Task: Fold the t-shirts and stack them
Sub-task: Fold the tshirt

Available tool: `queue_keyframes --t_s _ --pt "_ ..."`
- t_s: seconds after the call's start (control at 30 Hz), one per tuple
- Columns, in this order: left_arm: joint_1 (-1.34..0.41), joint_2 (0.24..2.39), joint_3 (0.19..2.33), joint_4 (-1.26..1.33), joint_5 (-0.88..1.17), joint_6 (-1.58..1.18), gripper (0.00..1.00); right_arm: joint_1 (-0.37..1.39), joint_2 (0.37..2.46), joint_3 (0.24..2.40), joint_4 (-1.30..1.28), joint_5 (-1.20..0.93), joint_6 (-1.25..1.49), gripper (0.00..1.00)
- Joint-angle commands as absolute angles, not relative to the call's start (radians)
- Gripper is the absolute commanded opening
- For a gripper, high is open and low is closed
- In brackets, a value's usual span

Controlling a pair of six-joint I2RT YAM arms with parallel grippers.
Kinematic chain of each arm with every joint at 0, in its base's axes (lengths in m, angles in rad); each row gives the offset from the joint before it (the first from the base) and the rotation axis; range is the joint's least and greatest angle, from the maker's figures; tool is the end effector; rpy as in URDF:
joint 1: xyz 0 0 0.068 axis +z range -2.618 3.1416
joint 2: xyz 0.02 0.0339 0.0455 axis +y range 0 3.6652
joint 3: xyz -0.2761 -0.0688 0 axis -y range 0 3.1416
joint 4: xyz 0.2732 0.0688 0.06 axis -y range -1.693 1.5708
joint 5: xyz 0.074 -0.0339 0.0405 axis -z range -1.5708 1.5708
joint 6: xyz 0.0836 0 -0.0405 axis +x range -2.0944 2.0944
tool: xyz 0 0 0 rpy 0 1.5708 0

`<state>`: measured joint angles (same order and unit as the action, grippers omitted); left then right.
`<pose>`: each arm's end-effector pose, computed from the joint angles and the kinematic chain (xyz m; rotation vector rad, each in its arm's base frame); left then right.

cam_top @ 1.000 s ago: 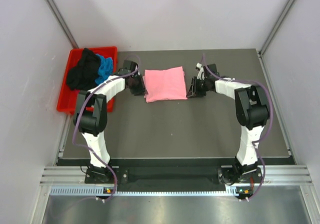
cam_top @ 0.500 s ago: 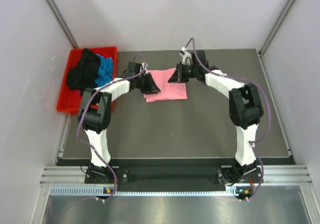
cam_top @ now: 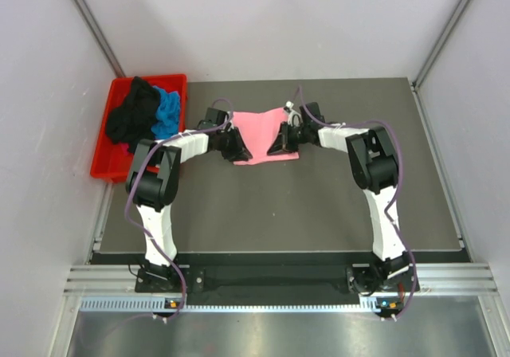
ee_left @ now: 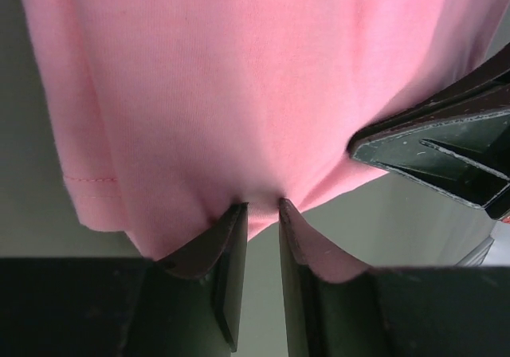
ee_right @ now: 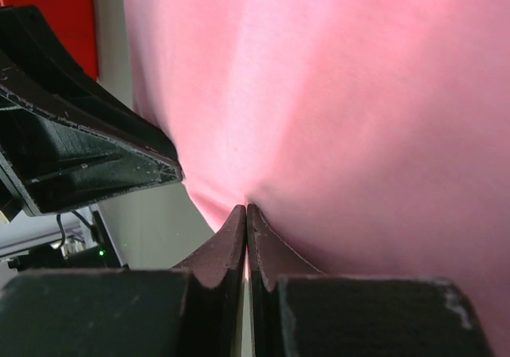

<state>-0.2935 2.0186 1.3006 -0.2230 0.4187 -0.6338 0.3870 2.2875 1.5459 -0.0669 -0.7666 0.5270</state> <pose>0.4433 -0.1695 0.1063 -0.2654 2.6173 -0.8810 0.4745 0.2560 0.0843 -0.2249 2.4863 1.3276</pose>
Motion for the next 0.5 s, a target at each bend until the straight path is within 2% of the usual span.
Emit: queue_keyframes --t_s 0.0,0.23,0.47 --pt "-0.287 2.003 1.305 -0.287 0.282 -0.604 0.29 0.344 2.229 1.497 -0.087 -0.71 0.474 0.0" --pt "-0.273 1.979 1.319 -0.302 0.322 -0.607 0.3 0.301 2.165 1.404 -0.072 -0.712 0.445 0.0" --pt "-0.21 2.0 1.509 -0.267 0.403 -0.592 0.32 0.276 2.126 1.552 -0.078 -0.73 0.482 0.03"
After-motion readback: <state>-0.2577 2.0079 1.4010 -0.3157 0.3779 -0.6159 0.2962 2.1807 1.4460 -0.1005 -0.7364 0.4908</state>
